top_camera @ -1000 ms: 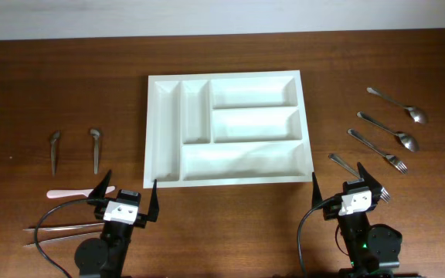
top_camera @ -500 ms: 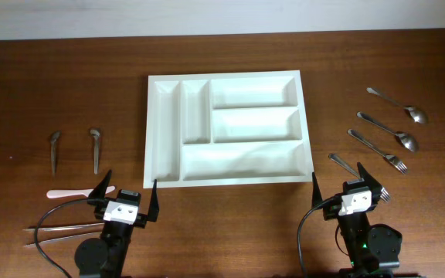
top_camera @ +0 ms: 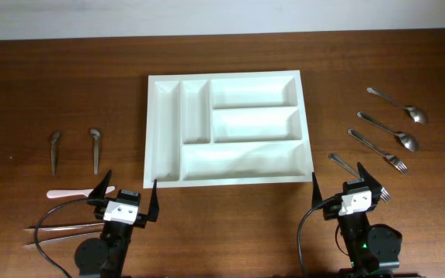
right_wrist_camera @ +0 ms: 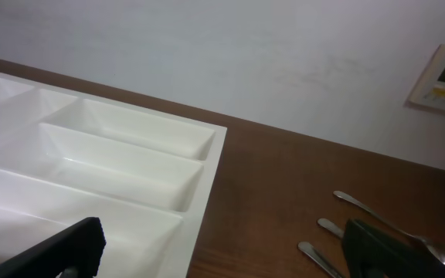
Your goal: Pack container
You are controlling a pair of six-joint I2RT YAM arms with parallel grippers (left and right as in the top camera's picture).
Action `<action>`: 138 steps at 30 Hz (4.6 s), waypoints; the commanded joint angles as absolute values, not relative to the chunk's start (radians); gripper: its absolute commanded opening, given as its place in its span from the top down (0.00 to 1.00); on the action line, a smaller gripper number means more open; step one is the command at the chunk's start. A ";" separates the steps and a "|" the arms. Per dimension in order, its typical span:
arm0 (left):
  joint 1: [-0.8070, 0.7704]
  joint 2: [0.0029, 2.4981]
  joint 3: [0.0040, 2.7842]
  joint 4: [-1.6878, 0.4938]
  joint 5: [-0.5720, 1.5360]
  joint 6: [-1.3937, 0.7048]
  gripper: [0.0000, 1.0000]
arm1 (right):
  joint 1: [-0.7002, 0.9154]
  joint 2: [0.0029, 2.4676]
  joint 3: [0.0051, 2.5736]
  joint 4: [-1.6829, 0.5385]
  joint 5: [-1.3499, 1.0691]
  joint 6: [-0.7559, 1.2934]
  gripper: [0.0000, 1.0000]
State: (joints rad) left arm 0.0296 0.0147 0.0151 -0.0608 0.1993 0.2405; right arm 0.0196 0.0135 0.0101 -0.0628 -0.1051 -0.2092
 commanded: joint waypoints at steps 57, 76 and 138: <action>0.036 0.011 0.008 -0.060 0.213 0.249 0.01 | -0.090 0.421 0.769 -0.591 0.222 -0.157 0.01; 0.036 0.011 0.008 -0.060 0.213 0.249 0.01 | -0.315 1.516 1.657 -1.276 -0.011 -0.431 0.01; 0.036 0.011 0.008 -0.060 0.213 0.249 0.01 | -0.244 1.965 1.571 -1.338 -0.244 0.053 0.01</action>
State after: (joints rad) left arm 0.0296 0.0147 0.0147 -0.0601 0.1993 0.2401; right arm -0.2459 1.9682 1.5787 -1.3540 -0.2241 -0.3393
